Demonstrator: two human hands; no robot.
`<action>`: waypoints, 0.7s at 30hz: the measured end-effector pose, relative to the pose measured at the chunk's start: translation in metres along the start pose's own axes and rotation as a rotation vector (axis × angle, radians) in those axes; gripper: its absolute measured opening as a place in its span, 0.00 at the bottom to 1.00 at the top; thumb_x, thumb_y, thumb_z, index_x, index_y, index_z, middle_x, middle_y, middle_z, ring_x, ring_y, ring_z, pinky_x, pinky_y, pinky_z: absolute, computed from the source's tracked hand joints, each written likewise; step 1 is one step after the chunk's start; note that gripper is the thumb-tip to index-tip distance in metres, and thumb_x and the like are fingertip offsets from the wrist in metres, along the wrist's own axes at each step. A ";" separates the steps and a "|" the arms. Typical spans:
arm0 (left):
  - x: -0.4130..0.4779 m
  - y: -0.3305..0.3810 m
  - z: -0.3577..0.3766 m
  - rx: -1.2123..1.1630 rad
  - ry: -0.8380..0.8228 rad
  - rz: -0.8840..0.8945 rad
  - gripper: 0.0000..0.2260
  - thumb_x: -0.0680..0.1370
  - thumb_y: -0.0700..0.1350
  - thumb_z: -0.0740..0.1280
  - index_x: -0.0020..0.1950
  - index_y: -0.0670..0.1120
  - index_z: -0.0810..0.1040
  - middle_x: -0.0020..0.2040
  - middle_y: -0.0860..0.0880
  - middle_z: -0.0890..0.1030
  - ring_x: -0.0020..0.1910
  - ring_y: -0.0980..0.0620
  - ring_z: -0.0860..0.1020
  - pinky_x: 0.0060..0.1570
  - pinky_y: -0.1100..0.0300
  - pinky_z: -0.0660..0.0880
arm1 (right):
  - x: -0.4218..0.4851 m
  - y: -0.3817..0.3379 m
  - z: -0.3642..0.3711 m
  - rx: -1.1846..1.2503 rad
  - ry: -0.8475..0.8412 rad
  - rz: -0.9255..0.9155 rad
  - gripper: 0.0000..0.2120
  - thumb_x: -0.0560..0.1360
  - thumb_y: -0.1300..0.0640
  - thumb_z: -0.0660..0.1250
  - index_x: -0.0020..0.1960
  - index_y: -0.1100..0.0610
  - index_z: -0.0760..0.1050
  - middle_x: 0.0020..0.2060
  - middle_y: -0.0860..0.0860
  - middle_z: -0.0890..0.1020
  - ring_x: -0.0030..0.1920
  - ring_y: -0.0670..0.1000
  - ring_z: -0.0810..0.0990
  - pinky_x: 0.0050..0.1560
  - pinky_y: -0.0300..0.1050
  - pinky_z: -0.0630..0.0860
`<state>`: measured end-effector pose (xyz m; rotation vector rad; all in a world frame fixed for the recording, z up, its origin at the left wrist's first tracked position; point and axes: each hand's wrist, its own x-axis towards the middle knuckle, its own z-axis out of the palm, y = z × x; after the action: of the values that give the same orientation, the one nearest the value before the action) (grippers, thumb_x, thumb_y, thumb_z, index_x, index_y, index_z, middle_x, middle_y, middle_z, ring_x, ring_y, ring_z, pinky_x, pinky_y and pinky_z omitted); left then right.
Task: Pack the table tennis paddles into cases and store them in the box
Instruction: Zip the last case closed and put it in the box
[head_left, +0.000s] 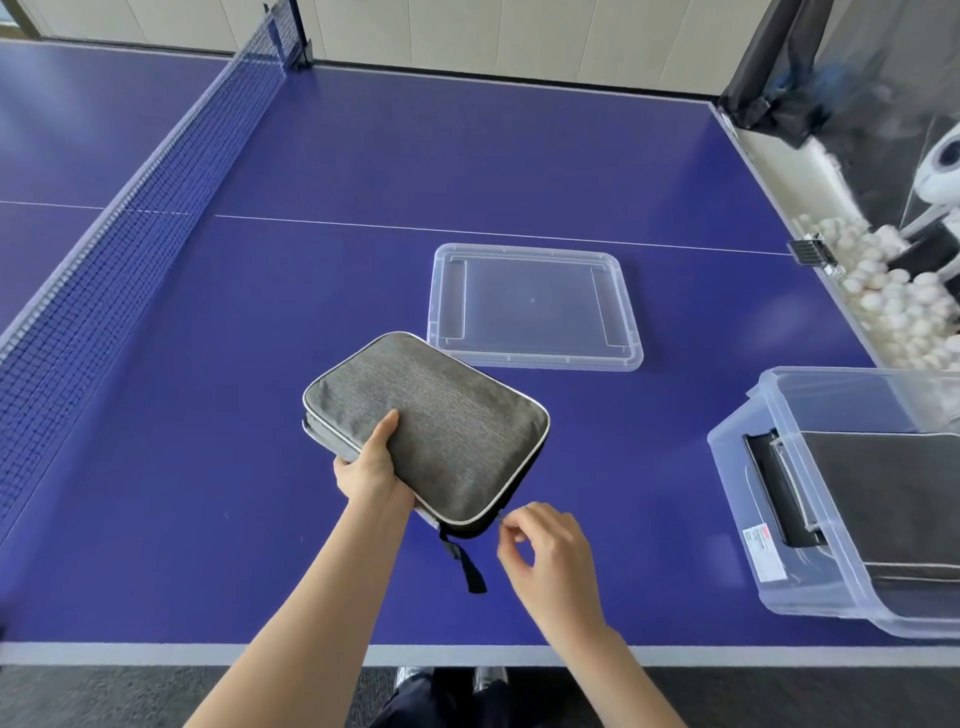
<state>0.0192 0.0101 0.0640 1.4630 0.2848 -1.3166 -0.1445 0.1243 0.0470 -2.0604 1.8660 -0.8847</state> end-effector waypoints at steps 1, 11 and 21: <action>-0.001 -0.001 0.002 -0.015 0.011 0.004 0.26 0.63 0.44 0.81 0.55 0.48 0.71 0.51 0.50 0.78 0.47 0.48 0.80 0.40 0.47 0.79 | -0.004 -0.005 0.004 0.006 0.003 0.001 0.08 0.68 0.65 0.71 0.36 0.55 0.74 0.31 0.45 0.75 0.31 0.46 0.74 0.36 0.41 0.71; -0.006 -0.013 0.015 -0.070 0.061 0.063 0.26 0.62 0.45 0.81 0.53 0.49 0.70 0.44 0.54 0.76 0.39 0.52 0.77 0.26 0.58 0.71 | -0.009 -0.035 0.023 -0.028 0.101 0.000 0.03 0.69 0.62 0.69 0.38 0.55 0.78 0.30 0.45 0.76 0.31 0.47 0.75 0.35 0.41 0.70; -0.007 -0.009 0.011 -0.020 -0.055 0.067 0.27 0.63 0.45 0.81 0.57 0.49 0.72 0.51 0.52 0.79 0.48 0.48 0.80 0.43 0.48 0.79 | -0.010 -0.022 0.008 0.389 0.059 0.436 0.18 0.74 0.37 0.60 0.38 0.50 0.75 0.33 0.43 0.79 0.39 0.44 0.78 0.40 0.36 0.71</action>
<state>0.0037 0.0080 0.0672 1.4051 0.2107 -1.2946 -0.1219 0.1356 0.0494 -1.3491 1.8815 -1.0861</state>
